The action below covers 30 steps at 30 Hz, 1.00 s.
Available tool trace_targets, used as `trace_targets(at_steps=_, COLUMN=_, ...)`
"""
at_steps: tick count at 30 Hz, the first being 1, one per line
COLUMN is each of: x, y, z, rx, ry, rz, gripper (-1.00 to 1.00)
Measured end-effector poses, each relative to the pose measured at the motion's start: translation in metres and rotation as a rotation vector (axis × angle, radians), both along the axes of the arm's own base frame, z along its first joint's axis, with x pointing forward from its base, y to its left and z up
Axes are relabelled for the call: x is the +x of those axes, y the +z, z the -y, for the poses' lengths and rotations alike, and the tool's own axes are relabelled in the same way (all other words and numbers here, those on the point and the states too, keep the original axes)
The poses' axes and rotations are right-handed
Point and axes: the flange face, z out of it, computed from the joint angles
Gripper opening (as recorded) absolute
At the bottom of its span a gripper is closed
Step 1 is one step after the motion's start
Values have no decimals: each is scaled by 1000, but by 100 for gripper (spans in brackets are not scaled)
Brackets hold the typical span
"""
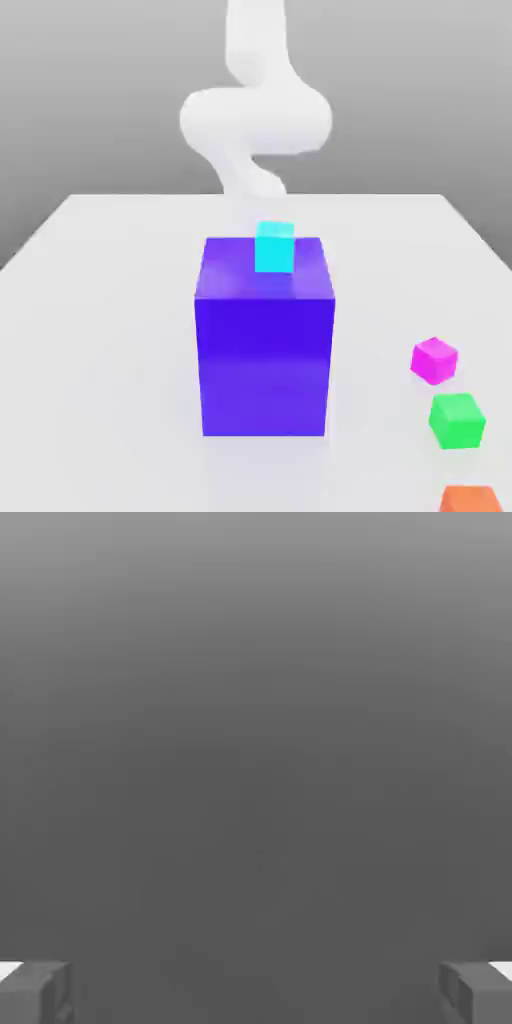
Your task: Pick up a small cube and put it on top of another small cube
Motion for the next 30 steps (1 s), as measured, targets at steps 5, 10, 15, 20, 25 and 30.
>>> trace_targets(at_steps=5, x=36, y=-93, z=-64, rx=-149, ry=326, rz=-117, gripper=0)
trace_targets(at_steps=10, x=40, y=-187, z=-130, rx=-291, ry=656, rz=-211, gripper=0)
trace_targets(at_steps=15, x=14, y=-280, z=-188, rx=-431, ry=997, rz=-289, gripper=0)
trace_targets(at_steps=20, x=-35, y=-369, z=-231, rx=-565, ry=1346, rz=-353, gripper=0)
trace_targets(at_steps=25, x=-106, y=-448, z=-257, rx=-703, ry=1724, rz=-400, gripper=0)
trace_targets(at_steps=30, x=-125, y=-504, z=-254, rx=-742, ry=1839, rz=-424, gripper=0)
